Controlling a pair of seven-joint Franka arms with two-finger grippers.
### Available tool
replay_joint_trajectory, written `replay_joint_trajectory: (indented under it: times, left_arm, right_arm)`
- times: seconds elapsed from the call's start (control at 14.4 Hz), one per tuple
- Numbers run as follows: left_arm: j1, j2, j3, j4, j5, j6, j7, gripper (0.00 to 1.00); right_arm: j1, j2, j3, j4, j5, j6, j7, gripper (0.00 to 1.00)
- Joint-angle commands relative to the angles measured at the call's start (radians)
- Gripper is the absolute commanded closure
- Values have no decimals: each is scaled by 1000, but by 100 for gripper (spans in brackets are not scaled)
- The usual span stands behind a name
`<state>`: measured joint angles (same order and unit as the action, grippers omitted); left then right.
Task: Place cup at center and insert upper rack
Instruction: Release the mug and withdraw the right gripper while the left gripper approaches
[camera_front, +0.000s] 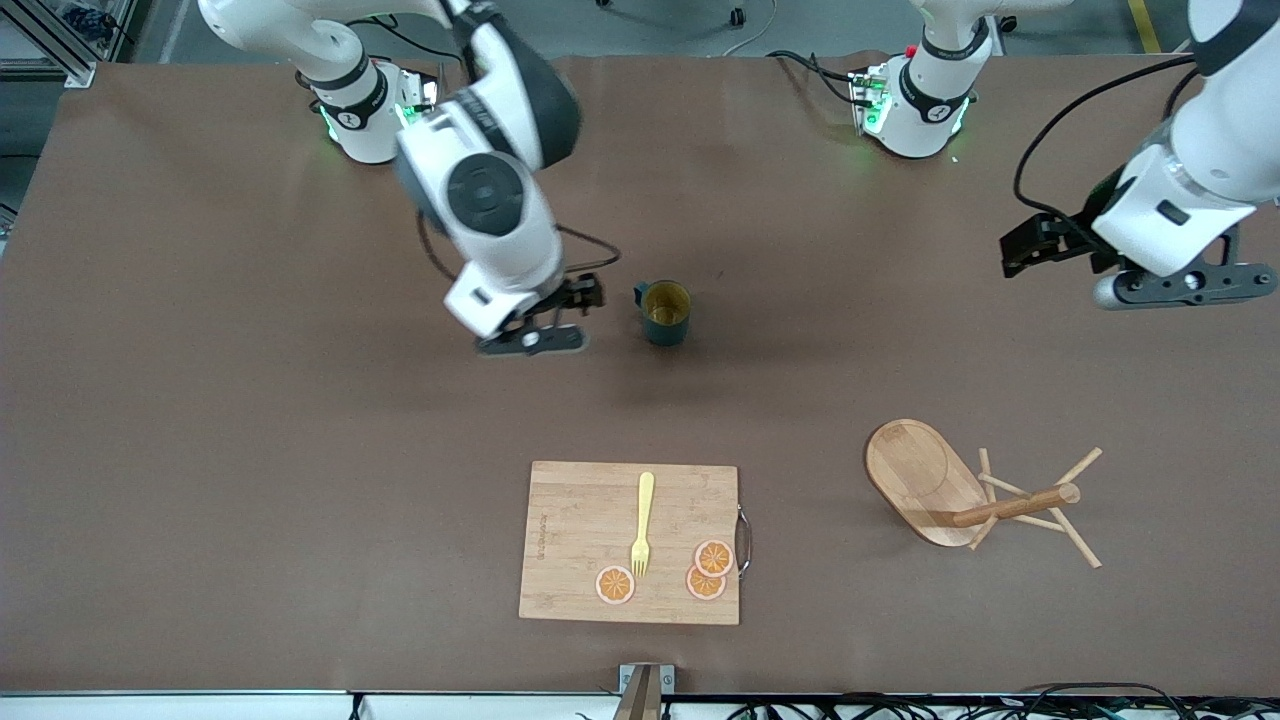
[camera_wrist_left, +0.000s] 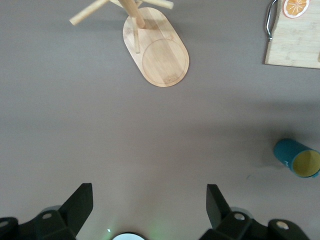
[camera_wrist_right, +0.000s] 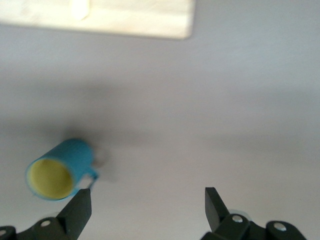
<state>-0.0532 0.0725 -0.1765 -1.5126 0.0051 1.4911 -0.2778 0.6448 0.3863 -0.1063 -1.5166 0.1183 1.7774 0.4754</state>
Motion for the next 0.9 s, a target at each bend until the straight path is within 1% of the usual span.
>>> replay_joint_trajectory:
  times: [0.0,0.07,0.21,0.35,0.48,0.62,0.69,0.83]
  left_arm:
    - [-39,29,2,29,-13,8,-70,0]
    - [-49,33,2,29,-13,14,-93,0]
    - [-71,46,2,29,-13,21,-136,0]
    - [-99,55,2,29,-14,37,-187,0]
    - [-129,73,2,31,-14,54,-236,0]
    - [-168,108,2,45,-13,104,-293,0]
    - [-181,130,3,48,-13,113,-319,0]
    - [-207,153,3,48,-13,152,-362,0]
  right_arm:
    - [-176,-37,-10,65,4,-120,-175,0]
    - [-250,-37,-18,103,3,-177,-284,0]
    - [-367,-37,-24,154,-17,-235,-415,0]
    - [-460,-40,-24,164,-75,-262,-510,0]
    - [-528,-41,-26,164,-100,-262,-587,0]
    - [-602,-41,-24,165,-100,-263,-598,0]
    - [-622,-41,-24,165,-98,-266,-598,0]
    - [-629,-41,-26,167,-101,-303,-591,0]
